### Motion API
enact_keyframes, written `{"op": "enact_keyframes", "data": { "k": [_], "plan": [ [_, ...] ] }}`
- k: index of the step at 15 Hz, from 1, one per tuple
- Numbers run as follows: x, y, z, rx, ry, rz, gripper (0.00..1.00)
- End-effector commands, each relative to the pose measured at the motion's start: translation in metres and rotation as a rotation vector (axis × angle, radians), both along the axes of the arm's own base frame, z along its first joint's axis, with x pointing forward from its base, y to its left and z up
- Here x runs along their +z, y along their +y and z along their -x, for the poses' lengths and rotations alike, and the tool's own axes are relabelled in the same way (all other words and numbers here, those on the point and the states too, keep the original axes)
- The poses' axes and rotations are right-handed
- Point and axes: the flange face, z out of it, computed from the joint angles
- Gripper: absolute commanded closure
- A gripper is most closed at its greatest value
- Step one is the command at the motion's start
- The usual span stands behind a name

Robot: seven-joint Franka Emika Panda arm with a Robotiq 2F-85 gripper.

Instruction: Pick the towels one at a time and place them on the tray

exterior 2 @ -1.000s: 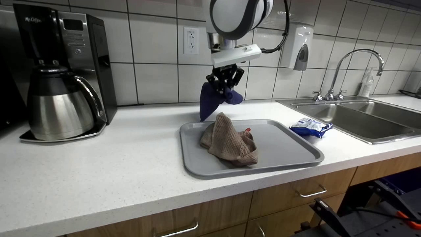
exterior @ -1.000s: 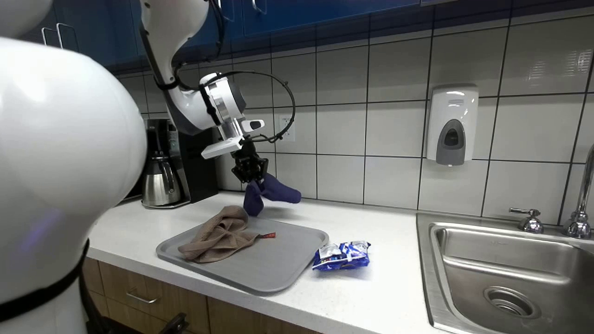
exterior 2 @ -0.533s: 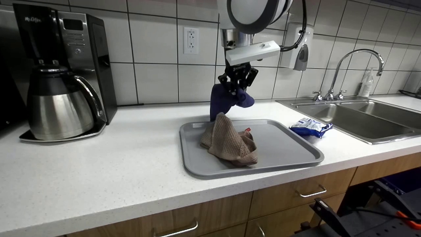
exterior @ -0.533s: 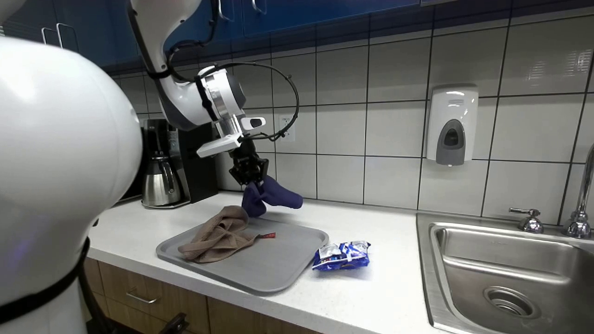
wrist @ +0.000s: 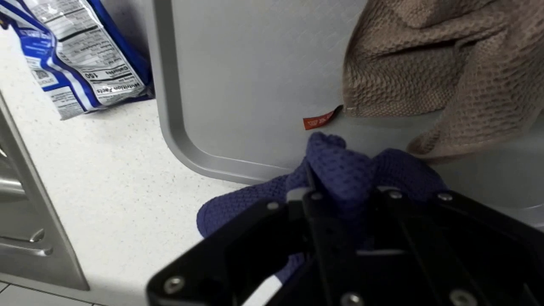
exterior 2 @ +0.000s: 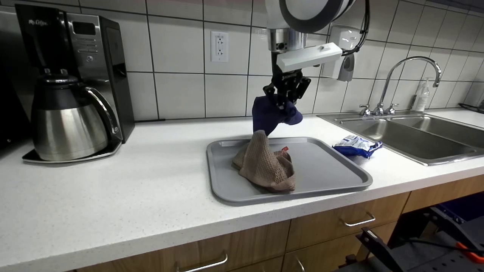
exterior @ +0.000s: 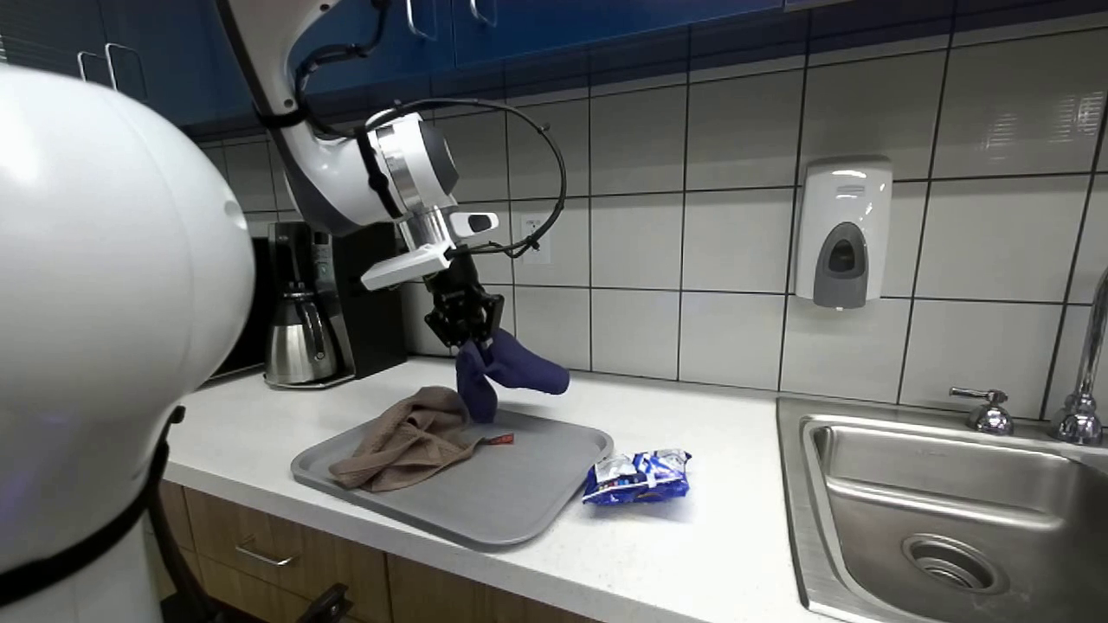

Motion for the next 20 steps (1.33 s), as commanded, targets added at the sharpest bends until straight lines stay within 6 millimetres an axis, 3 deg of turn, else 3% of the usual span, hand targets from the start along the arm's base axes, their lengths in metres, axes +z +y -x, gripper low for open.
{"op": "enact_keyframes", "data": {
  "k": [1, 8, 20],
  "plan": [
    [0.006, -0.015, 0.022, 0.007, -0.021, -0.031, 0.96],
    [-0.019, -0.031, 0.042, 0.002, -0.022, -0.092, 0.96],
    [-0.054, -0.039, 0.058, -0.015, -0.034, -0.213, 0.96]
  ]
}}
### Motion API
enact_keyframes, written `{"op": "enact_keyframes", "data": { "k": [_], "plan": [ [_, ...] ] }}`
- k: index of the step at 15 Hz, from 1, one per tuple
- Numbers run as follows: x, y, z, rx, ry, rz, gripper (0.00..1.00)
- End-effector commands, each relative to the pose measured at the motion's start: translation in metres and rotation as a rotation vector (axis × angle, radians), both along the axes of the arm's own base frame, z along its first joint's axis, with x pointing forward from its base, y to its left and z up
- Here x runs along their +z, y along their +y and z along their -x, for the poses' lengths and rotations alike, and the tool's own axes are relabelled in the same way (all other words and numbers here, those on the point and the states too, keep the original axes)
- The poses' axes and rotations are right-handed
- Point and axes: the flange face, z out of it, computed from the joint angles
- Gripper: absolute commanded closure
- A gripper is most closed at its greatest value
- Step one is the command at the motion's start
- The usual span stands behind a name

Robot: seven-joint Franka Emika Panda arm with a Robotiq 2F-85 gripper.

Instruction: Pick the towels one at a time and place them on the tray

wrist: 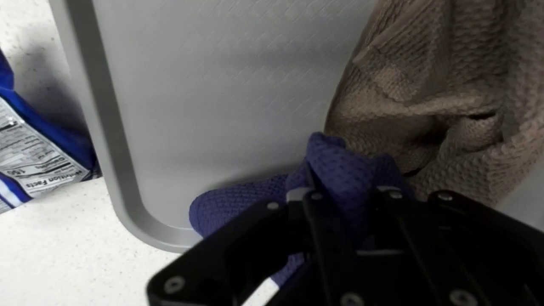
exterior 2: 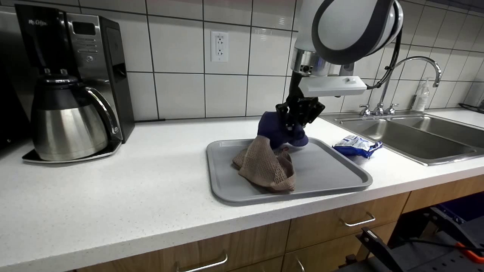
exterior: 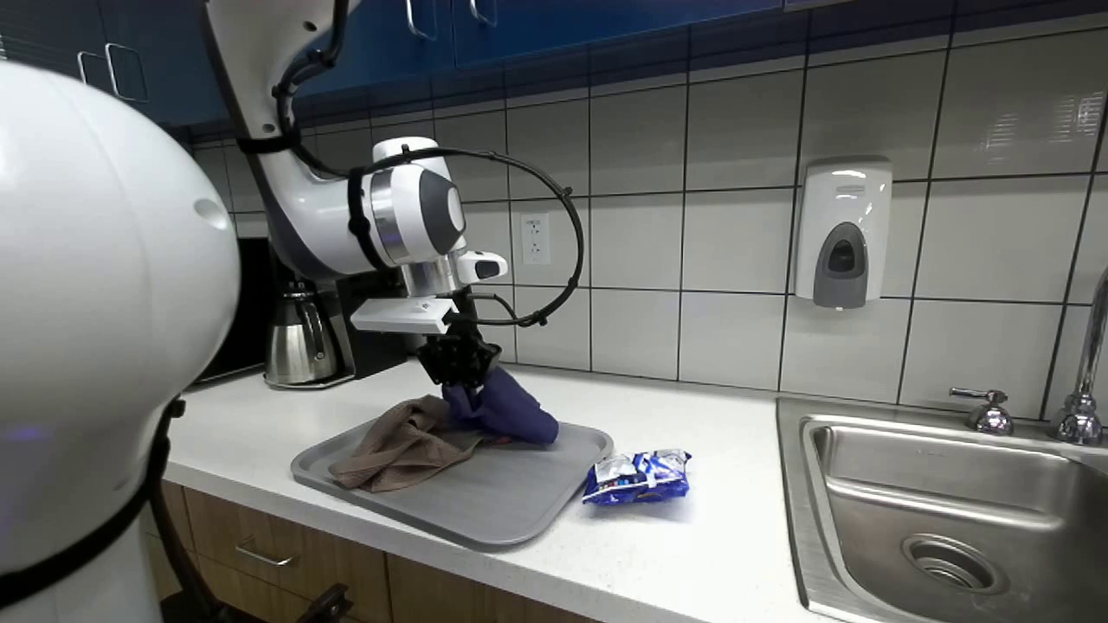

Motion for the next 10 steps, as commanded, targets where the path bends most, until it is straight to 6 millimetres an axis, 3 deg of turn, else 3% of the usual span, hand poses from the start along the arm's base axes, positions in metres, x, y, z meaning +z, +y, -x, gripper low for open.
{"op": "enact_keyframes", "data": {
  "k": [1, 10],
  "plan": [
    [-0.009, -0.007, 0.009, 0.001, 0.023, -0.018, 0.96],
    [-0.037, -0.007, 0.025, -0.011, 0.125, -0.026, 0.96]
  ]
}}
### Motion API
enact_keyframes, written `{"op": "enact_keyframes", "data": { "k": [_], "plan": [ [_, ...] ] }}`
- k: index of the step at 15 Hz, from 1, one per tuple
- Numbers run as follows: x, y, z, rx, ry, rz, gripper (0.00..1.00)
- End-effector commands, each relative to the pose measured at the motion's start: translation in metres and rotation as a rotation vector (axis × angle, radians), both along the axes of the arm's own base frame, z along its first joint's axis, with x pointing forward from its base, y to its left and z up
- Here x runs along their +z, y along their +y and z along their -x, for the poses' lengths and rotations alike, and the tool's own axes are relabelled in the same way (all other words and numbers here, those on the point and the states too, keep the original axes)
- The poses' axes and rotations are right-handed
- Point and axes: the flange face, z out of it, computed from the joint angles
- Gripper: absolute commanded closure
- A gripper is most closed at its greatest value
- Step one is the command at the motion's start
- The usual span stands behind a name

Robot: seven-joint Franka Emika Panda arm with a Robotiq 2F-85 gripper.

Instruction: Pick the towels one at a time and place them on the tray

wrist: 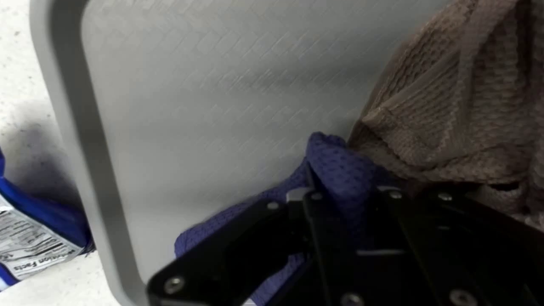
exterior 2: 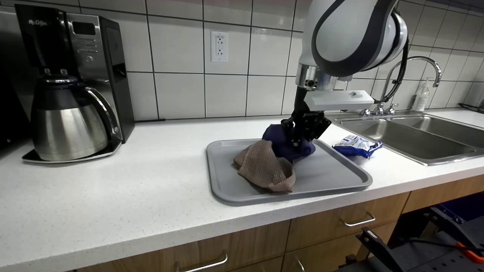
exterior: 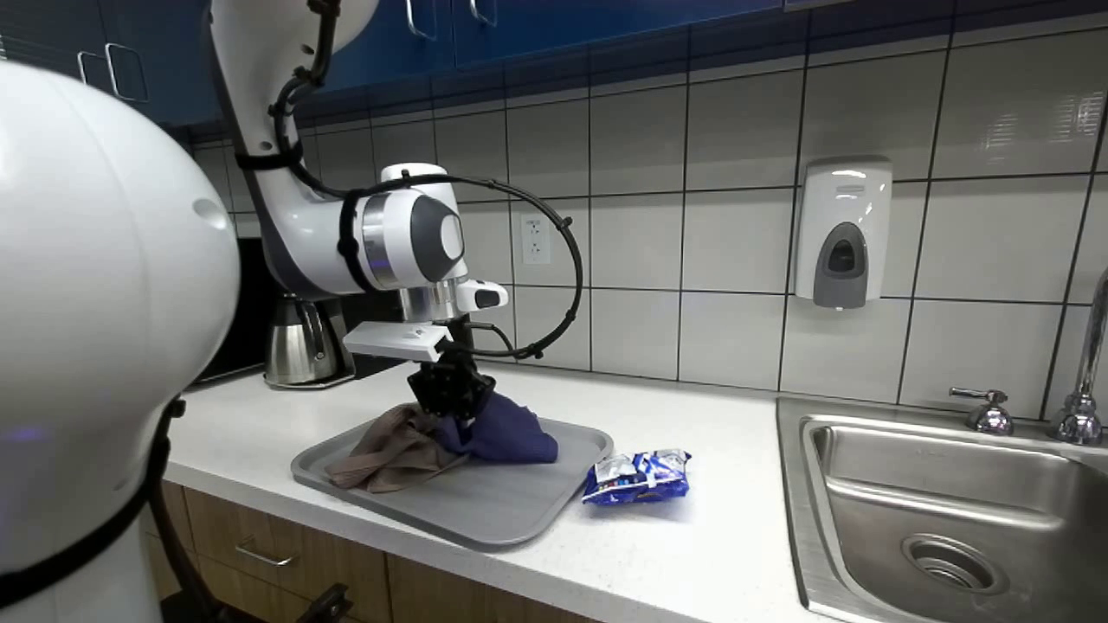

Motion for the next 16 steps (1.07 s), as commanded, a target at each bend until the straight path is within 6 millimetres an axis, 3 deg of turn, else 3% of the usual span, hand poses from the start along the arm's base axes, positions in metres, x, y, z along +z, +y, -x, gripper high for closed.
{"op": "enact_keyframes", "data": {
  "k": [1, 9, 10, 11, 16],
  "plan": [
    [-0.01, 0.0, 0.008, 0.015, 0.043, -0.003, 0.96],
    [-0.033, 0.006, 0.015, 0.031, 0.112, 0.006, 0.96],
    [-0.033, 0.006, 0.014, 0.032, 0.118, 0.002, 0.6],
    [-0.032, 0.006, 0.014, 0.033, 0.121, -0.001, 0.59],
    [-0.017, 0.006, 0.011, 0.048, 0.121, -0.01, 0.22]
  ]
}}
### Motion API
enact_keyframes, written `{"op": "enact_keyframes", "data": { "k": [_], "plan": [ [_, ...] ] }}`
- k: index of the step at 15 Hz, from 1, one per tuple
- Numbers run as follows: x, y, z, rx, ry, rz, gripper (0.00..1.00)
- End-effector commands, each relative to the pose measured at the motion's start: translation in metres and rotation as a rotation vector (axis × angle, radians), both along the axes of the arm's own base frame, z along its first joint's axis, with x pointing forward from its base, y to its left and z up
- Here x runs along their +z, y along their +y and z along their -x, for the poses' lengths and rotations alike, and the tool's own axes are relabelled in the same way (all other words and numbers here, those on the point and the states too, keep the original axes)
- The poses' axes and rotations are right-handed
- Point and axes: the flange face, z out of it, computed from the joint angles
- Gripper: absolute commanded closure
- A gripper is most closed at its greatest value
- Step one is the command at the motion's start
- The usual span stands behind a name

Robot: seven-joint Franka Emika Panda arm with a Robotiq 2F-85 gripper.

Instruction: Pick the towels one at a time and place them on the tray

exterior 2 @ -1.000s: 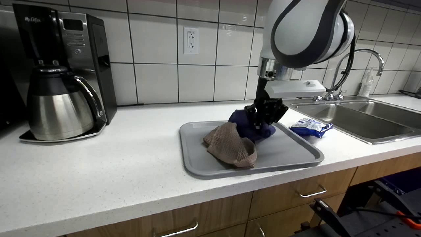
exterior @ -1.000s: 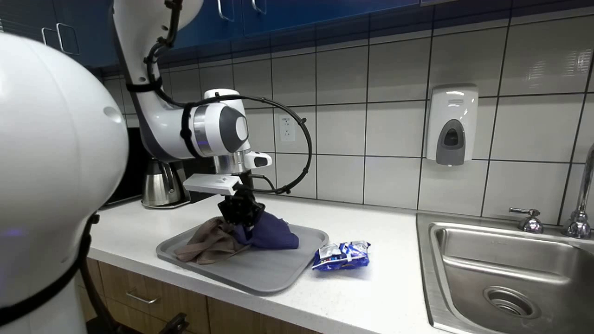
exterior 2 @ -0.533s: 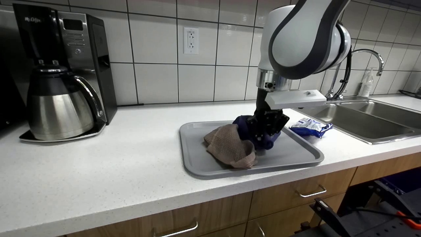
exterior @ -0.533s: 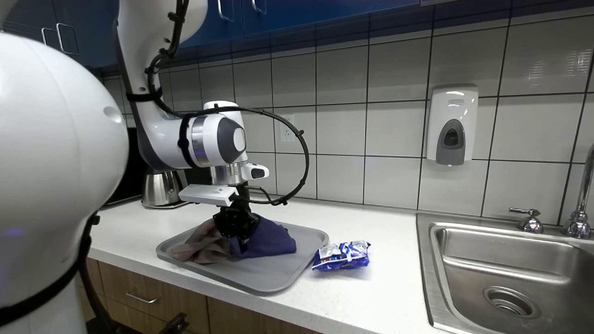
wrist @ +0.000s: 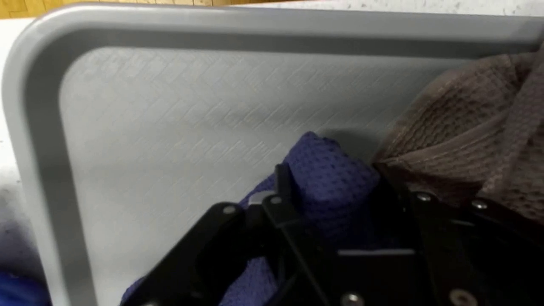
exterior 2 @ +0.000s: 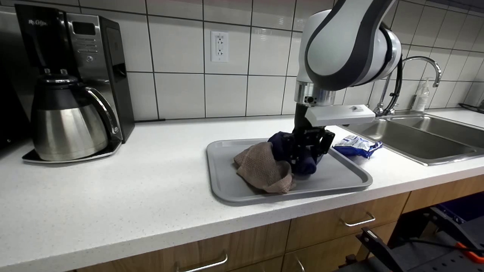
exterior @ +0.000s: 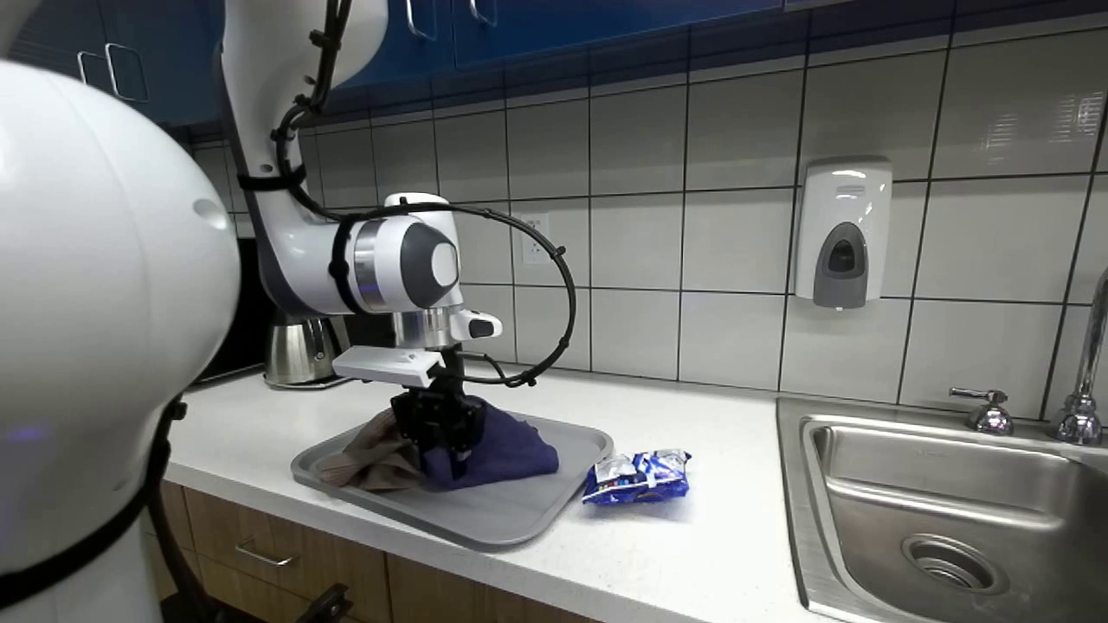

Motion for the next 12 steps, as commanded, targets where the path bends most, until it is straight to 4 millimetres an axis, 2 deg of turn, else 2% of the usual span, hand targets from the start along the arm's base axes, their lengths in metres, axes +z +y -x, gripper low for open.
{"op": "enact_keyframes", "data": {
  "k": [1, 3, 4, 12],
  "plan": [
    [0.021, 0.001, -0.003, 0.03, 0.007, -0.003, 0.16],
    [0.031, 0.001, -0.007, 0.035, 0.006, 0.003, 0.01],
    [0.037, 0.001, -0.009, 0.042, 0.0, 0.009, 0.0],
    [0.098, 0.016, -0.023, 0.056, -0.068, 0.019, 0.0]
  ]
}}
